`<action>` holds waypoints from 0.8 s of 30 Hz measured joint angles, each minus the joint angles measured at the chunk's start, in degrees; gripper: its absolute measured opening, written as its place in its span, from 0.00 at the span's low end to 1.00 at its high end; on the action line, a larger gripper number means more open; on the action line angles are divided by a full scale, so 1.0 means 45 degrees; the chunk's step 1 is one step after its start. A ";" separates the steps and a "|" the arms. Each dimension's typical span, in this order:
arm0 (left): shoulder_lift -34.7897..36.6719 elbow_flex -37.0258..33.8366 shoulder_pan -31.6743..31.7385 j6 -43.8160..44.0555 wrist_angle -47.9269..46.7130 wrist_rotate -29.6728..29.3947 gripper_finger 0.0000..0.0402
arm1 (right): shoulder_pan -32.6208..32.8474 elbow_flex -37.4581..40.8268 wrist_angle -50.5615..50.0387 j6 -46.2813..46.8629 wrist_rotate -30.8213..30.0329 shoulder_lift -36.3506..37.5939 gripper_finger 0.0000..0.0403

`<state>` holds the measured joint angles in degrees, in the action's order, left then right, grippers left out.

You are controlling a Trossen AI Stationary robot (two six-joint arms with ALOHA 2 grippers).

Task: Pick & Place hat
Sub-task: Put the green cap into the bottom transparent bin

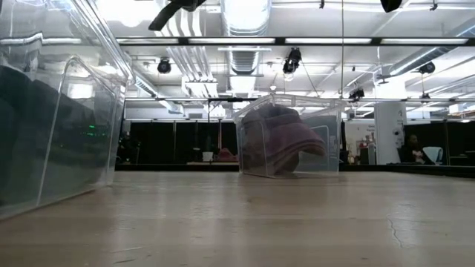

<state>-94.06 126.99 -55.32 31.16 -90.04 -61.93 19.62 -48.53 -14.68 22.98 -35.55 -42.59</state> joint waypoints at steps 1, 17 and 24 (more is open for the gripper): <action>0.0058 -0.0153 -0.0039 0.0000 0.0001 -0.0040 0.02 | 0.0000 0.0000 0.0000 -0.0004 0.0000 0.0000 0.11; 0.0388 -0.1113 -0.0752 -0.0736 0.0005 -0.2736 0.02 | 0.0005 0.0005 0.3164 -0.0184 0.2568 -0.0694 0.11; 0.0412 -0.1120 -0.0674 -0.1156 0.0004 -0.3745 0.02 | 0.0001 -0.2101 0.5317 -0.4686 0.4086 -0.4005 0.11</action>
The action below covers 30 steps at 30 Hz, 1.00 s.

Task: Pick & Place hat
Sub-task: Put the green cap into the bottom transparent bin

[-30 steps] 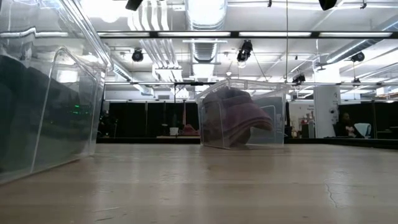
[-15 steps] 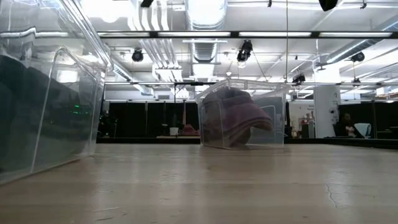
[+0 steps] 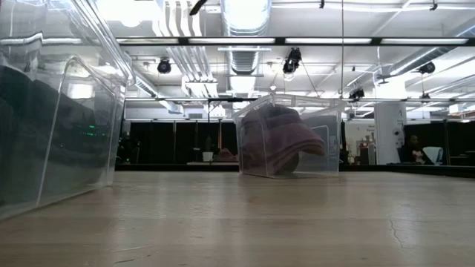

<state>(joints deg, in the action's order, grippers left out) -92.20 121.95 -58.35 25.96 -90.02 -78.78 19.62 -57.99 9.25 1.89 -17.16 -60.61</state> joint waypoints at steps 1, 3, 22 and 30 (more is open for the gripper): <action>0.0000 0.0000 0.0010 0.0003 0.0005 0.0000 0.02 | -0.0001 -0.0682 -0.0554 -0.0398 -0.0253 -0.0573 0.11; -0.0001 -0.0015 0.0086 -0.0003 0.0004 0.0012 0.02 | -0.0001 -0.2214 -0.1802 -0.1215 -0.0665 -0.1657 0.12; 0.0012 -0.0063 0.2306 -0.0527 -0.0002 0.1201 0.02 | 0.0183 -1.4929 -1.3998 -0.2140 -0.2464 -0.9088 0.45; -0.0049 -0.0083 0.2885 -0.0525 -0.0095 0.1568 0.02 | 0.0336 -1.6926 -1.4702 -0.3730 -0.4196 -1.0648 0.45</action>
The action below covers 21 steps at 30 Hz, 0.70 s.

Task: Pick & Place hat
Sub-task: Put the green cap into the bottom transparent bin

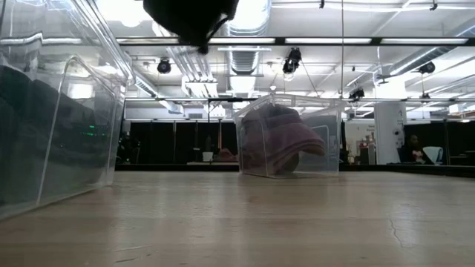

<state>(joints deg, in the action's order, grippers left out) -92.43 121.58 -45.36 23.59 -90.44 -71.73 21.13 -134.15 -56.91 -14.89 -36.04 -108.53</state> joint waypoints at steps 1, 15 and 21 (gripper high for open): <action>0.0006 0.0000 0.0000 0.0000 0.0009 -0.0003 0.02 | 0.0004 0.0019 0.0018 -0.0052 0.0006 -0.0020 0.45; 0.0066 -0.0005 0.0537 -0.0306 0.0129 -0.0138 0.02 | 0.0542 -0.0071 0.0818 0.0550 -0.0274 0.0004 0.43; 0.0026 -0.0005 0.0643 -0.0461 0.0114 -0.0125 0.02 | 0.0687 -0.0071 0.0778 0.0553 -0.0382 -0.0069 0.43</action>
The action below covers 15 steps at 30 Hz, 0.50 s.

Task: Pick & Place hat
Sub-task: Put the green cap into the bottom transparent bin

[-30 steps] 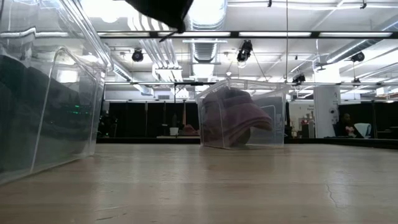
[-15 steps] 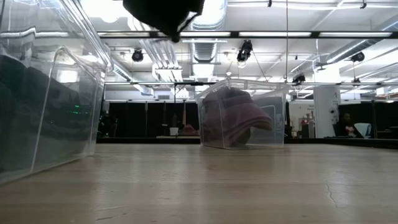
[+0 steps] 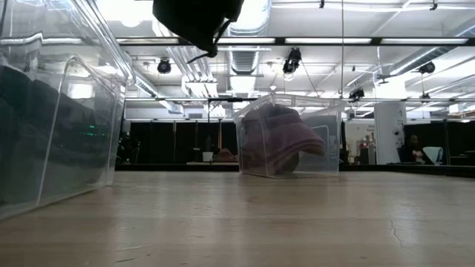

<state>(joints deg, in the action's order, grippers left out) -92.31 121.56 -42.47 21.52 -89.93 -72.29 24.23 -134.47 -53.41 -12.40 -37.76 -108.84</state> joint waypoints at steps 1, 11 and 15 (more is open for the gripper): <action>-0.0024 0.0000 -0.0002 0.0004 -0.0005 0.0000 0.02 | -0.0005 0.0000 0.0000 -0.0004 -0.0050 0.0000 0.43; -0.0204 0.0000 0.0013 -0.0025 -0.0034 -0.0044 0.02 | -0.0277 0.0019 0.0481 -0.0666 -0.0294 -0.0685 0.43; -0.0155 0.0000 0.0011 -0.0030 -0.0044 -0.0062 0.02 | -0.0303 0.0019 0.0576 -0.0682 -0.0373 -0.0815 0.42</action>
<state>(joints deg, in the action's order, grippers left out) -93.01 121.56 -42.42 21.38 -90.13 -72.57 22.86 -134.39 -50.82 -15.47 -39.44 -112.50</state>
